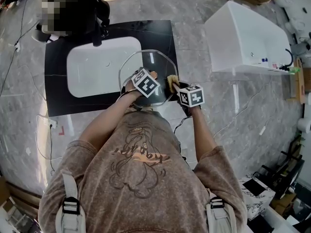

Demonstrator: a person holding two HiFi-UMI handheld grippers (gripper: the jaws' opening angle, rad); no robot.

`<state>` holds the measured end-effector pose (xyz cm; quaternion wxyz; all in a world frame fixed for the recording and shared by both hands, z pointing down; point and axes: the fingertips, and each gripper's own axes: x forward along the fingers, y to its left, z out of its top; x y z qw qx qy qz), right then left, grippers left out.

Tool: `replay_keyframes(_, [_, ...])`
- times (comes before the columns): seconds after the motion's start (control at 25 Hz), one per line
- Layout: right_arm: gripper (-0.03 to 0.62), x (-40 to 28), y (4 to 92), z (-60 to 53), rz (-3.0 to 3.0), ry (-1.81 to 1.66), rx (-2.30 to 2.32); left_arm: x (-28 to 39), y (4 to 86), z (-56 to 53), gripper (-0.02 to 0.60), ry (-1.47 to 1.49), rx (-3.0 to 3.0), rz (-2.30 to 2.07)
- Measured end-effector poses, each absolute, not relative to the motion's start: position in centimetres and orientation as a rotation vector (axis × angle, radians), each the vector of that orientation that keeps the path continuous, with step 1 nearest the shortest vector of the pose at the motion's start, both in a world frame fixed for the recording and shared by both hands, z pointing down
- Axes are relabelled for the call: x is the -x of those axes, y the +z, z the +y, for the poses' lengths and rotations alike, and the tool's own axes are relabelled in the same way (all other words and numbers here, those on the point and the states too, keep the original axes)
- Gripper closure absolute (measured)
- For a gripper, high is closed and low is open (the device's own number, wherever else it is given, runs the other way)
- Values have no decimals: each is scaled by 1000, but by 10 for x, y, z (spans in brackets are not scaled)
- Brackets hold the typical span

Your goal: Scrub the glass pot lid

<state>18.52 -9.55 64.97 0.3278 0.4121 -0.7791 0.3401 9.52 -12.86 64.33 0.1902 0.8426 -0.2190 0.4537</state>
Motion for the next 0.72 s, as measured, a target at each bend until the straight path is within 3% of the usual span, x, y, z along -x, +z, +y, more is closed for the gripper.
replay_keyframes(0.72, [546, -146, 647, -48, -2046, 919, -1002, -96, 643, -128, 374, 1283, -2365, -612])
